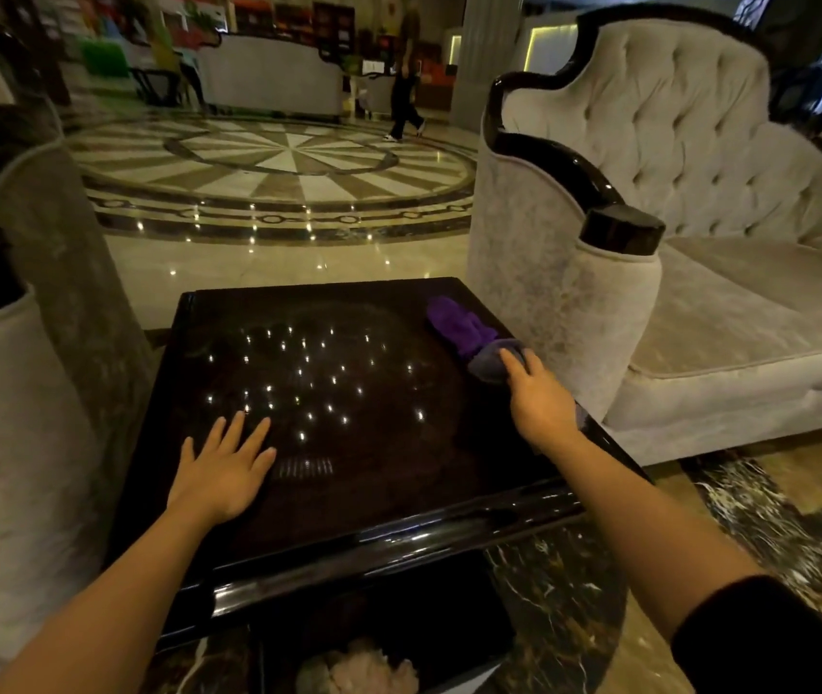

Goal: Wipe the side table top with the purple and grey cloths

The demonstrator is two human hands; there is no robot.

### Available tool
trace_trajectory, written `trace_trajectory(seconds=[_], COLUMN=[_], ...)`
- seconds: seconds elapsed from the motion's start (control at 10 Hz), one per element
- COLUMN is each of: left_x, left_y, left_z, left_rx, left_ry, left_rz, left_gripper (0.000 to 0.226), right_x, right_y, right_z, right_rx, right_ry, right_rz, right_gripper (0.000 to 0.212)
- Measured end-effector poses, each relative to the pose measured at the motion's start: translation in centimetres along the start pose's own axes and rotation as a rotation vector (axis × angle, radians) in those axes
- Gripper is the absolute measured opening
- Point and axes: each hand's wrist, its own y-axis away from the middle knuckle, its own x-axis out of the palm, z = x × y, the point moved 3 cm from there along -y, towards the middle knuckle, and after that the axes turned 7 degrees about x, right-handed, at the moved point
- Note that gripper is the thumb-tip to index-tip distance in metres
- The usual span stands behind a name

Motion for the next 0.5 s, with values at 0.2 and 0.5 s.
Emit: trace_trajectory(seconds=[0.2,0.5], left_x=[0.1,-0.7], left_y=[-0.1,0.2], left_z=[-0.1,-0.3], left_rx=[0.005,0.004], left_ry=[-0.011,0.077], left_rz=[0.011,0.066], left_gripper=[0.054,0.054], right_x=[4.4,2.9], right_y=[0.0,2.1], right_z=[-2.3,0.8], right_rx=[0.145,0.047], right_ry=[0.103,0.057], right_rz=[0.435,0.425], right_gripper=[0.065,0.063])
